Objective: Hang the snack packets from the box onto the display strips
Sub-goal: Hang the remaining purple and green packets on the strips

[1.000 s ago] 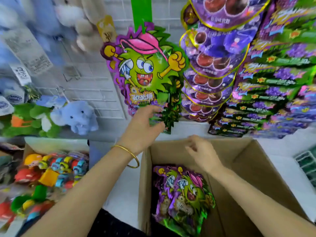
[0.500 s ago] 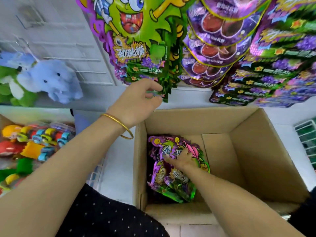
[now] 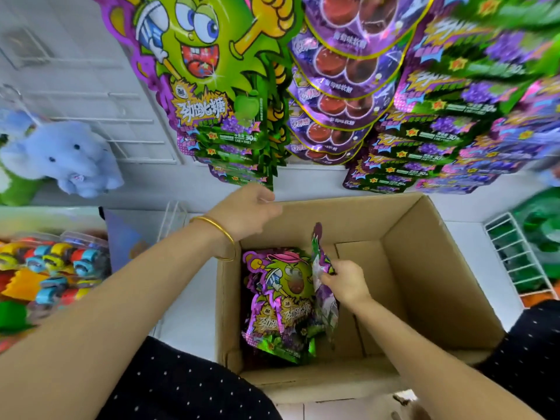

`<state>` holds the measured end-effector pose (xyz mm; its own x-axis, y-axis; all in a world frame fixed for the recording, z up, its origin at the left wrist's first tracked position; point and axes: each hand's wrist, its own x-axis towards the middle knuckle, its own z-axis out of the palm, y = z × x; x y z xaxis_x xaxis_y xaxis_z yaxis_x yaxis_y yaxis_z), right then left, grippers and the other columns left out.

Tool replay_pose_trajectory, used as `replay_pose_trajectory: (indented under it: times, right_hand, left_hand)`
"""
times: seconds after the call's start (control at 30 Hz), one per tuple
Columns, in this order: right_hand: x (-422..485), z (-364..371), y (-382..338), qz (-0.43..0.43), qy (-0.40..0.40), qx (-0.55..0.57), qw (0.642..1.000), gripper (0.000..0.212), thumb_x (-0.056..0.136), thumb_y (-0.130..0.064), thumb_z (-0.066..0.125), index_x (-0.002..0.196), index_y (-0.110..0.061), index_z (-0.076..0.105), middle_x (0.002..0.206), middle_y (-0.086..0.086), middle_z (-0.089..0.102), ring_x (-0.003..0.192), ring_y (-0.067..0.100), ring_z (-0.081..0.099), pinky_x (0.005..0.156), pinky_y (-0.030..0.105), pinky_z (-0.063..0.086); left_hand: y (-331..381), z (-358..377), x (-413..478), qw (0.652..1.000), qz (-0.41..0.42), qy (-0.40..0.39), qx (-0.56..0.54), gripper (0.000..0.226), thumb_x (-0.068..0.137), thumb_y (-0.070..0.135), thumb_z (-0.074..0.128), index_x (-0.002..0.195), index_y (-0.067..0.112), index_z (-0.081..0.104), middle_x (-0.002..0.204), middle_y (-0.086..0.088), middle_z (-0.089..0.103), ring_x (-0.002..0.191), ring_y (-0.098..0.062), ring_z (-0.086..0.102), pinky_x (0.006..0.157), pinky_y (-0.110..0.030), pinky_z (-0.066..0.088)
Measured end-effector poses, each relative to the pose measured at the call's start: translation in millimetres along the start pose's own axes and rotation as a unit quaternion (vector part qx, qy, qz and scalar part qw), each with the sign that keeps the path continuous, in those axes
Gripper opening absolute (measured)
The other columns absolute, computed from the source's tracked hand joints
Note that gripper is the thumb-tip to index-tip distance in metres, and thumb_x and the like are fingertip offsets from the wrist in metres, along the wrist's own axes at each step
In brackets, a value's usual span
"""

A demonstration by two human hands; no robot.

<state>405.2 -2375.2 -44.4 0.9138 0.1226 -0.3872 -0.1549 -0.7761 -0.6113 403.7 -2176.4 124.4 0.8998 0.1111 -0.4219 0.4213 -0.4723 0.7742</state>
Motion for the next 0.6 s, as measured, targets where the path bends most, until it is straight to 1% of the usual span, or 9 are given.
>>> replay_pose_trajectory:
  times: [0.1, 0.17, 0.23, 0.33, 0.4, 0.47, 0.53, 0.57, 0.6]
  right_hand:
    - [-14, -30, -27, -0.091, -0.014, 0.142, 0.986, 0.031, 0.08, -0.034, 0.062, 0.075, -0.003, 0.064, 0.072, 0.016, 0.066, 0.068, 0.033, 0.062, 0.062, 0.037, 0.048]
    - [-28, -42, -49, -0.159, -0.021, 0.188, 0.969, 0.028, 0.08, -0.038, 0.062, 0.086, -0.011, 0.068, 0.087, 0.016, 0.069, 0.083, 0.037, 0.063, 0.073, 0.047, 0.05]
    - [-43, -51, -72, -0.219, -0.021, 0.188, 0.957, 0.018, 0.083, -0.031, 0.065, 0.096, -0.02, 0.07, 0.097, 0.003, 0.071, 0.09, 0.022, 0.066, 0.08, 0.04, 0.051]
    - [-52, -57, -88, -0.273, -0.017, 0.137, 0.952, 0.037, 0.084, -0.031, 0.066, 0.118, -0.018, 0.063, 0.117, -0.006, 0.062, 0.111, 0.008, 0.055, 0.097, 0.026, 0.042]
    - [-50, -60, -88, -0.295, -0.02, 0.108, 0.949, 0.038, 0.086, -0.029, 0.063, 0.122, -0.017, 0.061, 0.119, -0.009, 0.058, 0.115, 0.004, 0.05, 0.099, 0.018, 0.036]
    - [-47, -68, -88, -0.269, 0.02, 0.141, 0.953, 0.032, 0.086, -0.021, 0.064, 0.117, -0.016, 0.063, 0.108, -0.009, 0.059, 0.105, 0.011, 0.056, 0.089, 0.017, 0.04]
    - [-40, -80, -88, -0.227, 0.122, 0.155, 0.954, 0.033, 0.084, -0.017, 0.066, 0.117, -0.014, 0.062, 0.103, -0.004, 0.057, 0.098, 0.02, 0.058, 0.084, 0.022, 0.042]
    - [-35, -87, -89, -0.221, 0.165, 0.139, 0.951, 0.039, 0.083, -0.019, 0.067, 0.121, -0.014, 0.058, 0.107, 0.0, 0.056, 0.1, 0.021, 0.057, 0.087, 0.025, 0.042]
    - [-30, -94, -92, -0.22, 0.181, 0.124, 0.951, 0.048, 0.082, -0.021, 0.068, 0.126, -0.013, 0.052, 0.115, 0.003, 0.054, 0.105, 0.02, 0.054, 0.092, 0.028, 0.042]
  left_hand:
    - [2, 23, -5, 0.98, -0.127, -0.089, -0.123, 0.058, 0.087, 0.037, 0.058, 0.135, 0.014, 0.037, 0.136, -0.012, 0.046, 0.116, -0.027, 0.051, 0.089, -0.034, 0.049]
    - [6, 33, -10, 0.954, -0.162, -0.153, -0.199, 0.045, 0.082, 0.045, 0.059, 0.119, 0.021, 0.051, 0.13, -0.015, 0.053, 0.113, -0.03, 0.055, 0.092, -0.039, 0.049]
    - [8, 40, -11, 0.942, -0.153, -0.161, -0.25, 0.054, 0.069, 0.051, 0.067, 0.112, 0.02, 0.055, 0.121, -0.013, 0.061, 0.107, -0.028, 0.06, 0.089, -0.042, 0.052]
    - [3, 38, -5, 0.941, -0.136, -0.085, -0.298, 0.088, 0.046, 0.054, 0.083, 0.119, 0.014, 0.054, 0.116, -0.012, 0.064, 0.101, -0.029, 0.065, 0.078, -0.041, 0.056]
    - [-8, 33, 3, 0.945, -0.112, -0.021, -0.306, 0.064, 0.058, 0.041, 0.079, 0.109, 0.01, 0.059, 0.11, -0.015, 0.065, 0.097, -0.031, 0.064, 0.085, -0.049, 0.053]
    - [-14, 25, 4, 0.954, -0.087, 0.023, -0.284, 0.013, 0.079, 0.019, 0.069, 0.086, 0.011, 0.062, 0.088, -0.012, 0.066, 0.081, -0.024, 0.062, 0.084, -0.044, 0.052]
    - [-18, 15, 1, 0.958, -0.068, 0.02, -0.278, 0.009, 0.086, 0.01, 0.062, 0.078, 0.013, 0.059, 0.066, -0.004, 0.063, 0.065, -0.017, 0.057, 0.075, -0.035, 0.048]
    - [-16, 10, -2, 0.953, -0.063, 0.001, -0.296, 0.003, 0.084, 0.01, 0.064, 0.084, 0.01, 0.06, 0.07, -0.005, 0.064, 0.068, -0.018, 0.057, 0.077, -0.035, 0.047]
    - [-18, 6, -3, 0.948, -0.064, -0.009, -0.312, 0.019, 0.082, 0.013, 0.067, 0.097, 0.006, 0.059, 0.085, -0.01, 0.066, 0.078, -0.022, 0.058, 0.078, -0.036, 0.049]
